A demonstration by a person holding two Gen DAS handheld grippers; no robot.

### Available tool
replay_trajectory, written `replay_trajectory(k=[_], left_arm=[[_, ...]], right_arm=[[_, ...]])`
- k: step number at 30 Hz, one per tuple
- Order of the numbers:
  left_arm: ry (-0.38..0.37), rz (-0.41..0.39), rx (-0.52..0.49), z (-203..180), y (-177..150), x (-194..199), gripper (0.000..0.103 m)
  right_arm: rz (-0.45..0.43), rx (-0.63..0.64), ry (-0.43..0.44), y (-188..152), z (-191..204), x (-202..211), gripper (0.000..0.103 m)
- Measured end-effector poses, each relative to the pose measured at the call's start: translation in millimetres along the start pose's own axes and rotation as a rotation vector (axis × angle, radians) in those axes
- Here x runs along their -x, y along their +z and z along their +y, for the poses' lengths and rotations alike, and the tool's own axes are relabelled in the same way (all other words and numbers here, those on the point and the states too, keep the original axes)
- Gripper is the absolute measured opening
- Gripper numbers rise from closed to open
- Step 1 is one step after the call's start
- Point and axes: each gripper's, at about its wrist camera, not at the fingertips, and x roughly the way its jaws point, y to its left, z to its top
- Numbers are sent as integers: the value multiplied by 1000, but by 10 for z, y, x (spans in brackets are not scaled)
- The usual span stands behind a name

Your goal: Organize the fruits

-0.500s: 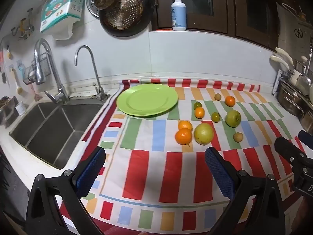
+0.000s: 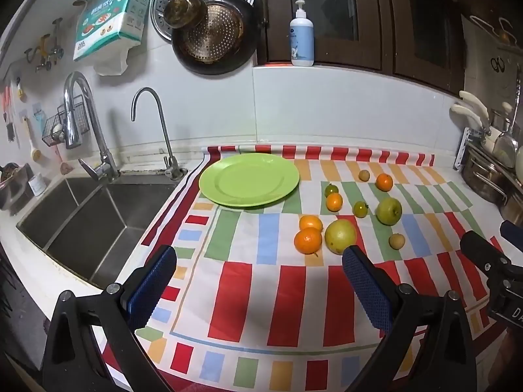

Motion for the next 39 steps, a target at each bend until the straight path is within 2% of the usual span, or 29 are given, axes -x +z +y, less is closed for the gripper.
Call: replay_trajectory(k=[39], left_arm=[[-23, -33, -7, -13, -6, 6, 103]], right_arm=[[-12, 5, 7, -25, 18, 5, 103]])
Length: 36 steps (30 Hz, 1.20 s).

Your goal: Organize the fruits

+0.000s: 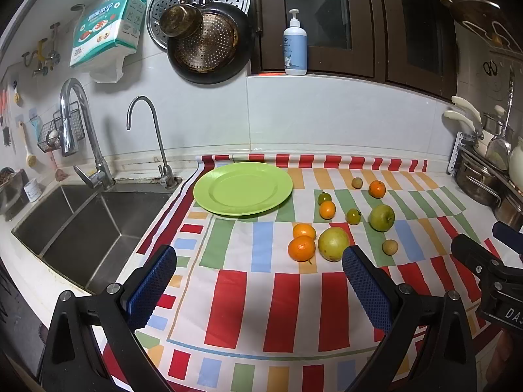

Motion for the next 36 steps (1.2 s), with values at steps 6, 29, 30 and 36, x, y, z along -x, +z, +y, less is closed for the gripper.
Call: replay_trajectory(k=[6, 29, 30, 36], left_arm=[[-5, 2, -2, -7, 10, -1, 103], [-13, 11, 0, 8, 14, -17, 103], [-15, 12, 1, 8, 12, -19, 103], [-33, 15, 7, 16, -8, -25, 103]], right_arm=[[1, -1, 0, 0, 1, 1, 103], [2, -1, 0, 2, 7, 0, 103], [2, -1, 0, 2, 8, -1, 103], [9, 1, 4, 4, 18, -21, 103]])
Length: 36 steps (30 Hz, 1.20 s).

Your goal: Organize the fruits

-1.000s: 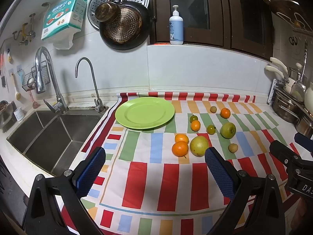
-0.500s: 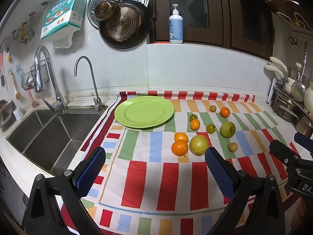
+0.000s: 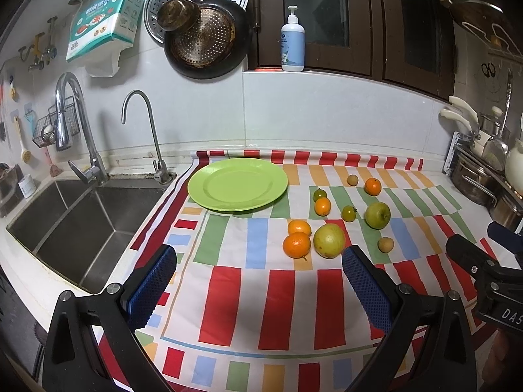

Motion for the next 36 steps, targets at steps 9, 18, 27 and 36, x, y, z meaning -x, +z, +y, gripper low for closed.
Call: replay_trajectory(k=[9, 18, 27, 36], left_arm=[[-14, 24, -51, -44, -38, -189, 92], [-54, 62, -95, -101, -71, -534, 80], [-83, 124, -126, -146, -35, -885, 73], [-119, 201, -153, -213, -38, -1280, 67]], right_arm=[[20, 14, -7, -33, -5, -158, 103], [53, 44, -17, -98, 32, -467, 100], [120, 7, -5, -112, 5, -829, 91], [212, -25, 4, -146, -63, -1230, 81]])
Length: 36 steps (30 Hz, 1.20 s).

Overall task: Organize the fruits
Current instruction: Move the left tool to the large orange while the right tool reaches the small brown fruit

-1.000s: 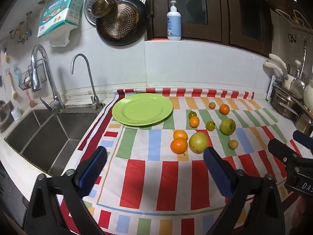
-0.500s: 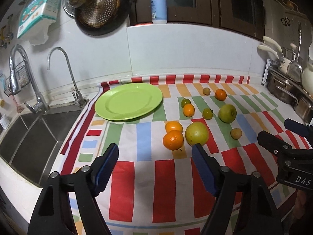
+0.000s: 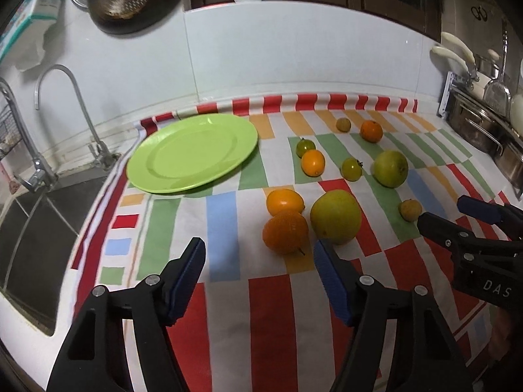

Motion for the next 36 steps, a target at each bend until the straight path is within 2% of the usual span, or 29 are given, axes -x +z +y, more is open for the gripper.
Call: replay_trajectory(k=[9, 14, 18, 21, 24, 27, 32, 36], left_arm=[[-35, 61, -2, -3, 48, -321, 64], [-55, 66, -13, -34, 75, -414, 63], [-89, 103, 3, -36, 114, -501, 50], [-99, 111, 17, -27, 133, -537, 48], [-108, 114, 16, -45, 150, -563, 40], [-104, 116, 9, -67, 165, -576, 40], [-99, 115, -2, -90, 163, -580, 40], [-85, 107, -1, -85, 149, -562, 40]], right_arm=[[67, -12, 1, 45, -55, -318, 72], [97, -10, 10, 51, -78, -425, 64], [106, -8, 11, 57, -93, -497, 61], [115, -11, 2, 78, -105, -550, 57], [123, -16, 4, 77, -126, -578, 53], [129, -20, 5, 75, -146, -596, 47], [129, -6, 7, 79, -148, -614, 31], [117, 13, 7, 84, -134, -585, 28]])
